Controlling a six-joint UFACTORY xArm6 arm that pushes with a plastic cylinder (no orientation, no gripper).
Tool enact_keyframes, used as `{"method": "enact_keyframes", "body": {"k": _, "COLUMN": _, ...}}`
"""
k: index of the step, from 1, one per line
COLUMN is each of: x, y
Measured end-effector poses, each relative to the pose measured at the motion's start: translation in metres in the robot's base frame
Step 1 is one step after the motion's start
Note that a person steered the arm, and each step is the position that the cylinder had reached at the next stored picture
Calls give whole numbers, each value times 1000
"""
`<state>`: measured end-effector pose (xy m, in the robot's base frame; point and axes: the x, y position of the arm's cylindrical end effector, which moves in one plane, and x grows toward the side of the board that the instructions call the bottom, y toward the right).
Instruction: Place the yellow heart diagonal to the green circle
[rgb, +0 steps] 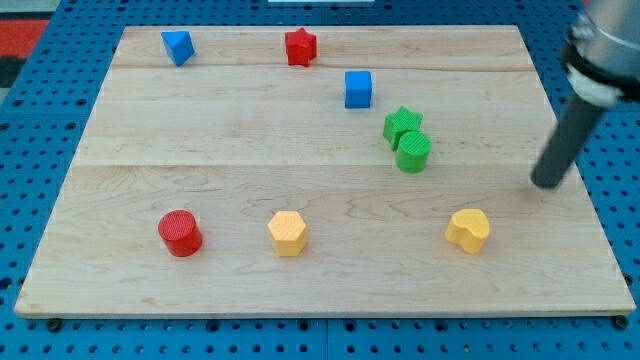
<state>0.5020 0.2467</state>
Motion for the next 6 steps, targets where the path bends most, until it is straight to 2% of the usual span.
{"method": "enact_keyframes", "body": {"k": 1, "x": 64, "y": -8}}
{"method": "enact_keyframes", "body": {"k": 2, "x": 74, "y": -82}}
{"method": "enact_keyframes", "body": {"k": 3, "x": 71, "y": -132}}
{"method": "enact_keyframes", "body": {"k": 4, "x": 65, "y": -105}}
{"method": "enact_keyframes", "body": {"k": 6, "x": 36, "y": -93}}
